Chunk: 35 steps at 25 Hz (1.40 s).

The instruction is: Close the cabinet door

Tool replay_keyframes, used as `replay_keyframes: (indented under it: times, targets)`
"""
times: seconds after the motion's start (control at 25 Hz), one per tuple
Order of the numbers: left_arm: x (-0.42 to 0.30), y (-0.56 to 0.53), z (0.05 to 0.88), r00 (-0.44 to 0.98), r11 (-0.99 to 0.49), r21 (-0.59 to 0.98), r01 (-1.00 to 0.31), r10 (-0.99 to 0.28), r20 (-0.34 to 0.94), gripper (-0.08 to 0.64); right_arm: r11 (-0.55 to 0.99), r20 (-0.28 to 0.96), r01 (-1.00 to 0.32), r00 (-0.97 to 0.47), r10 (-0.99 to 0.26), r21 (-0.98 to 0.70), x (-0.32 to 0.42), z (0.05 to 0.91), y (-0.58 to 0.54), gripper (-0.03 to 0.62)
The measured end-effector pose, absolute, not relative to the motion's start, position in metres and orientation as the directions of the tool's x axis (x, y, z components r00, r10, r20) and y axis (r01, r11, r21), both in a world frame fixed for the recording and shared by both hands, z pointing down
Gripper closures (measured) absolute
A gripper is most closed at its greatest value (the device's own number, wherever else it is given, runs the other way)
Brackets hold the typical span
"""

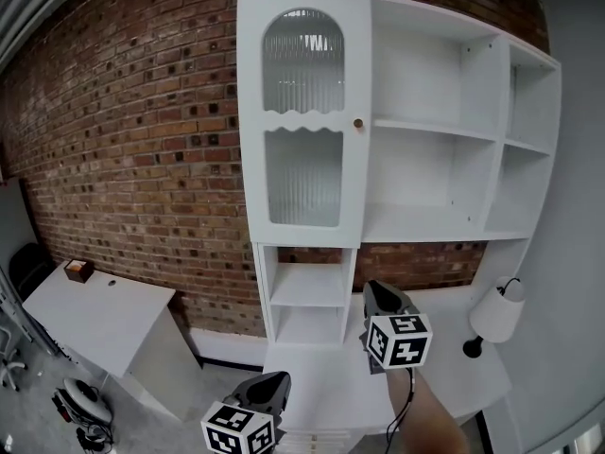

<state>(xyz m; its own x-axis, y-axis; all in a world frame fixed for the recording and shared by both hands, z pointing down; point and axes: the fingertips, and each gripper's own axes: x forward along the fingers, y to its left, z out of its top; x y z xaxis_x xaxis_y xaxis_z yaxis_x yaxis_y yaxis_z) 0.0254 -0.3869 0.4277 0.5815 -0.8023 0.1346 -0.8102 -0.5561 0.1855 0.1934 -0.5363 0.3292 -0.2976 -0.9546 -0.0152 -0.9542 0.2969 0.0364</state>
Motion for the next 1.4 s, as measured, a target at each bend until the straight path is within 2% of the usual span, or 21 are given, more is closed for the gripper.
replay_keyframes:
  times: [0.92,1.4]
  targets:
    - [-0.057,-0.249,0.430,0.600,-0.581,0.189,-0.792,-0.797,0.066,0.553,0.286,0.030,-0.958,-0.286,-0.958,-0.010,0.110,0.388,-0.315,0.561]
    - [-0.074,-0.200,0.450,0.616,-0.584,0.235,-0.777,-0.782,0.095,0.553,0.257,0.083,-0.966,-0.258,-0.963,-0.017,0.091,0.422,-0.233,0.563]
